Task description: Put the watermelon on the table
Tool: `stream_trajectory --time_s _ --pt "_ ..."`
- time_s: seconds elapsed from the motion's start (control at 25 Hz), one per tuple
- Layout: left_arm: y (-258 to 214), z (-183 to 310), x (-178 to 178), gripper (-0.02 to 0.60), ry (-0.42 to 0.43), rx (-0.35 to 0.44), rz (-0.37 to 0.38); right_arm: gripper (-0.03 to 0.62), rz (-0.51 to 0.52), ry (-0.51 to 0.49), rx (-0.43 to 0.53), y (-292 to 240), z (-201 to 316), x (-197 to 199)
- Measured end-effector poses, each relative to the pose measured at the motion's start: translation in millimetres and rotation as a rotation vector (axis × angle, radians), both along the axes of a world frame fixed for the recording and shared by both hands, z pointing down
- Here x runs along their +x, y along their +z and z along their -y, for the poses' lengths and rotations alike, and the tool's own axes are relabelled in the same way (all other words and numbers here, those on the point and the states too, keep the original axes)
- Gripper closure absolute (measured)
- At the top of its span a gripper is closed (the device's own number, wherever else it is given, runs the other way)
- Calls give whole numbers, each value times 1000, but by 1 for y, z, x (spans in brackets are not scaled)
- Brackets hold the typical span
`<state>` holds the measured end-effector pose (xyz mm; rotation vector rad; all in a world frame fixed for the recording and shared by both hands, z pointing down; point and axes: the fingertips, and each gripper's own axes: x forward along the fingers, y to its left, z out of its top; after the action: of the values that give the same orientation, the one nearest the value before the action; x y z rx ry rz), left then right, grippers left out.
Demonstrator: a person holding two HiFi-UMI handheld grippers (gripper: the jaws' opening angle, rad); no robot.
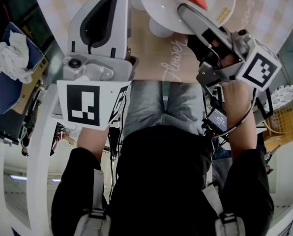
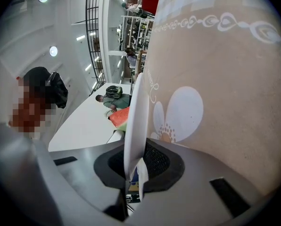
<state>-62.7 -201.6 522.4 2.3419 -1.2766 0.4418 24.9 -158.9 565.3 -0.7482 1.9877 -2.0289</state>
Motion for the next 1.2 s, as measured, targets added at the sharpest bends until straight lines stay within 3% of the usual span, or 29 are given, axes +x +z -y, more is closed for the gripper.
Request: stream_trajectory --time_s 0.48,0.92,1.2 --pt "5 8 3 571 2 -10 2 565 7 11 -38 8 -1 -1" --pt "6 19 3 571 8 -18 -9 565 -10 5 -140 18 6 -5" --pt "9 20 -2 571 1 -25 -8 563 -42 -38 -170 21 5 -8"
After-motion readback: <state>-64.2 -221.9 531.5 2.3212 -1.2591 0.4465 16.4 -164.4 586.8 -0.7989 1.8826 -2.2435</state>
